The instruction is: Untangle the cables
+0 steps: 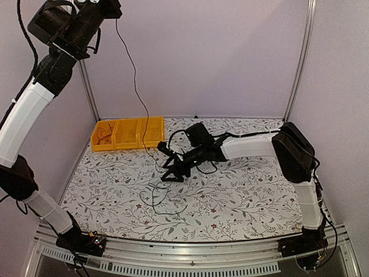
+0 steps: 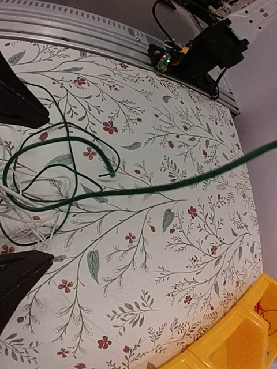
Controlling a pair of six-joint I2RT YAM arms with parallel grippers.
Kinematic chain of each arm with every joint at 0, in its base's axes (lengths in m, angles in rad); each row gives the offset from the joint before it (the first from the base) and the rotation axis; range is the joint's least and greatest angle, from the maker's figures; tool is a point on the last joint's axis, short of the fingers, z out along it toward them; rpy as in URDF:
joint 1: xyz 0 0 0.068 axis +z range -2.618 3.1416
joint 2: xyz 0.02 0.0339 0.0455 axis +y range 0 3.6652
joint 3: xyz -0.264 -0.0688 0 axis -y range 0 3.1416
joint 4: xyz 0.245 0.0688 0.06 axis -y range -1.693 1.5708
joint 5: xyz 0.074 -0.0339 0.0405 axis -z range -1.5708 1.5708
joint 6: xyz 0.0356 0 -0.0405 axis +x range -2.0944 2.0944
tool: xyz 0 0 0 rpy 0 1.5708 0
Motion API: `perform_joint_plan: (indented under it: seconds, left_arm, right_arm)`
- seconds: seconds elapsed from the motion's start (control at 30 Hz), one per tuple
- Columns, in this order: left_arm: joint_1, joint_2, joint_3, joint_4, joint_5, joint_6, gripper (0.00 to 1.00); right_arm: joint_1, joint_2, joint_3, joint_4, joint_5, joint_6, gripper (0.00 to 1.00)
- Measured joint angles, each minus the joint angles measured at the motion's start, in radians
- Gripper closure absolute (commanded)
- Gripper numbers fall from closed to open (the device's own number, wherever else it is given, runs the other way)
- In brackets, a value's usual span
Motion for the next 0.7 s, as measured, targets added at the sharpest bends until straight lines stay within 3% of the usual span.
perform_joint_plan:
  seconds: [0.1,0.17,0.43,0.53,0.6,0.7]
  left_arm:
    - [0.0,0.0,0.023,-0.012,0.005,0.012,1.0]
    - [0.0,0.004,0.051,-0.021,0.01,0.027,1.0]
    - [0.0,0.109,0.355,0.009,0.013,0.106,1.0]
    - [0.0,0.119,0.396,0.051,0.015,0.119,1.0]
    - [0.0,0.119,0.399,0.072,0.014,0.128,1.0]
    - [0.003,0.114,0.37,0.083,0.011,0.138,1.0]
  right_arm:
    - [0.002,0.064,0.027,-0.018,0.011,-0.007,0.85]
    - [-0.003,0.087,0.029,-0.039,0.023,-0.004,1.0]
    - [-0.047,0.072,-0.093,-0.051,0.074,0.051,1.0]
    - [-0.067,0.054,-0.131,-0.034,0.095,0.08,0.99]
    - [-0.077,0.035,-0.155,-0.031,0.119,0.092,0.93]
    - [-0.091,0.006,-0.186,-0.039,0.126,0.098,0.67]
